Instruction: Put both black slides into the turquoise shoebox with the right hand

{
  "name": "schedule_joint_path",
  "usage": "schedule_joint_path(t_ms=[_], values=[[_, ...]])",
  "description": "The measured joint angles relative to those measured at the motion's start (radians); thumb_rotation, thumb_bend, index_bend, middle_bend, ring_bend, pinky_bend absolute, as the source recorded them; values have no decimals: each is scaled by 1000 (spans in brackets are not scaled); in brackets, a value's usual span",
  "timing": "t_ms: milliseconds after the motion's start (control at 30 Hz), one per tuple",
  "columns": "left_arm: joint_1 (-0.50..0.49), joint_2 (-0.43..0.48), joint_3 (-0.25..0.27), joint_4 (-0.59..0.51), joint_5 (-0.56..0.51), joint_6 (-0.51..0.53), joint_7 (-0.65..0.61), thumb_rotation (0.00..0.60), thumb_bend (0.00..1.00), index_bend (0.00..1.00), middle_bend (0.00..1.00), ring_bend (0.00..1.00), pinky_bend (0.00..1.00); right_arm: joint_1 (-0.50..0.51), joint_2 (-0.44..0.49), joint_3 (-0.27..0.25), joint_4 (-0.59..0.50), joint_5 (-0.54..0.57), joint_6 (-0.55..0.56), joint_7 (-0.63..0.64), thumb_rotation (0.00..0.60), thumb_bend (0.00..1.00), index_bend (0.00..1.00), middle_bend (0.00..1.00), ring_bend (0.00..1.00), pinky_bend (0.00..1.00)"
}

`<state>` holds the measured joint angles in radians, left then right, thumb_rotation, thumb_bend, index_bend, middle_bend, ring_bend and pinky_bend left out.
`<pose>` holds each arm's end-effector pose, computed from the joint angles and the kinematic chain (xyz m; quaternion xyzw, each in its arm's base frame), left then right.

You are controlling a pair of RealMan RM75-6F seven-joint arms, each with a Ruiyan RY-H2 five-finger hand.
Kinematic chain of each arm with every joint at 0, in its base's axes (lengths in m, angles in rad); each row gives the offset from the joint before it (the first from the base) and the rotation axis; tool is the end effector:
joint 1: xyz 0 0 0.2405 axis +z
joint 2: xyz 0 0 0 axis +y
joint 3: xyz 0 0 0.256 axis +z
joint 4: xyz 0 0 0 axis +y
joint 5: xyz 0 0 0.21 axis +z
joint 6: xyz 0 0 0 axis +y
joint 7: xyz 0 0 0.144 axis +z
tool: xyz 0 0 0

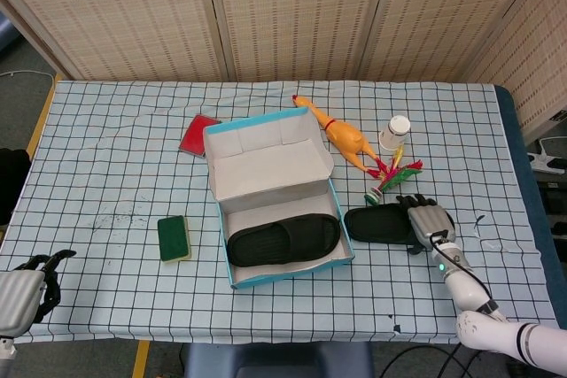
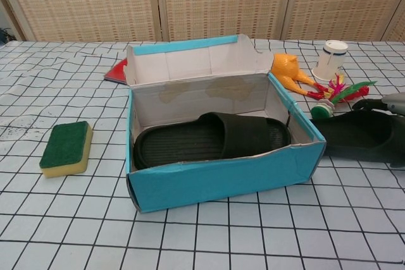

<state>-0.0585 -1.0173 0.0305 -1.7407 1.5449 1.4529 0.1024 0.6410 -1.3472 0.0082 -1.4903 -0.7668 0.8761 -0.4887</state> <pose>-0.2999 0.1538 0.1624 -0.6381 -0.3943 -0.3329 0.5715 -0.2861 -0.3122 0.0334 0.7141 -0.4589 0.1481 0.5076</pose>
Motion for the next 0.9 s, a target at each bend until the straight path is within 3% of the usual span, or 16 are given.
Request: schedule_joint_path(t_ms=[133,233,367,633,900], values=[[-1,0,0,0,-2,-3,1,600,532,255,197,310,531,4,-20,4,24,17,-10,-2,600,38,46,164,10,204],[-1,-1,2,0,0,-4,3,600,533,255,197,310,532,0,-23,6,26,7,0,7,600,38,166,304,107,245],[-1,-1,2,0,0,-4,6,600,532,255,197,310,531,-13,-18,6,11,-33,31,17,600,38,318,414,214,316],[-2,-2,2,-1,0,-5,7,600,532,255,197,310,531,-54,23,4,-68,-126,140,29,600,38,418,465,268,349],[-3,-4,2,0,-4,-8,10,600,533,255,197,310,531,-116,29,3,-141,-264,386,-37,600,38,486,521,333,393]])
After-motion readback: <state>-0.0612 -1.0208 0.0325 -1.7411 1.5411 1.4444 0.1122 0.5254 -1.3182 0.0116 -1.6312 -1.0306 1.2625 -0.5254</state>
